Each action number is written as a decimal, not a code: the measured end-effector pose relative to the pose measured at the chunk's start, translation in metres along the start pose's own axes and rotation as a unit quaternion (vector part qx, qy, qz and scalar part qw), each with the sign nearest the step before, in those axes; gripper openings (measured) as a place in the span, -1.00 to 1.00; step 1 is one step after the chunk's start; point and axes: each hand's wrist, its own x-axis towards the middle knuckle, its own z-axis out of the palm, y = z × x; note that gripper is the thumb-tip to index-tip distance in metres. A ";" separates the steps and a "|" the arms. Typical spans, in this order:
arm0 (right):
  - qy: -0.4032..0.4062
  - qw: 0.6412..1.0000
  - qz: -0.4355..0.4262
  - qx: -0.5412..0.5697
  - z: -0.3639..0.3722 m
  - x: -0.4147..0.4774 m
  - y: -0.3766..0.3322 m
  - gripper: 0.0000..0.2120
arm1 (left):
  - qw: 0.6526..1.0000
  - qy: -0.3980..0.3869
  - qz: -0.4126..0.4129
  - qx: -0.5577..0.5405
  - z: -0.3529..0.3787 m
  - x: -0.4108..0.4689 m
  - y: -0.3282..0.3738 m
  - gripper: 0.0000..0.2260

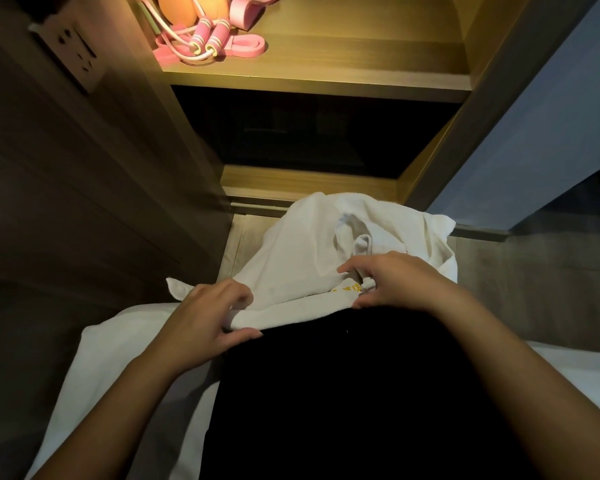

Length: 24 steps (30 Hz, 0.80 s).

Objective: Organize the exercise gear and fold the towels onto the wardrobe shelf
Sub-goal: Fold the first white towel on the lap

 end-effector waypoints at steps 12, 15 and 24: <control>-0.005 0.998 -0.005 0.066 -0.012 -0.007 -0.001 -0.39 | 0.997 0.020 0.032 -0.060 -0.025 0.006 0.017 -0.93; 0.026 0.989 -0.028 0.143 -0.035 -0.018 -0.005 -0.32 | 0.996 0.026 0.064 -0.063 -0.038 0.024 0.041 -0.91; 0.057 0.995 -0.043 0.074 -0.045 -0.021 -0.030 -0.59 | 0.988 0.055 0.146 0.006 -0.037 0.085 0.109 -0.84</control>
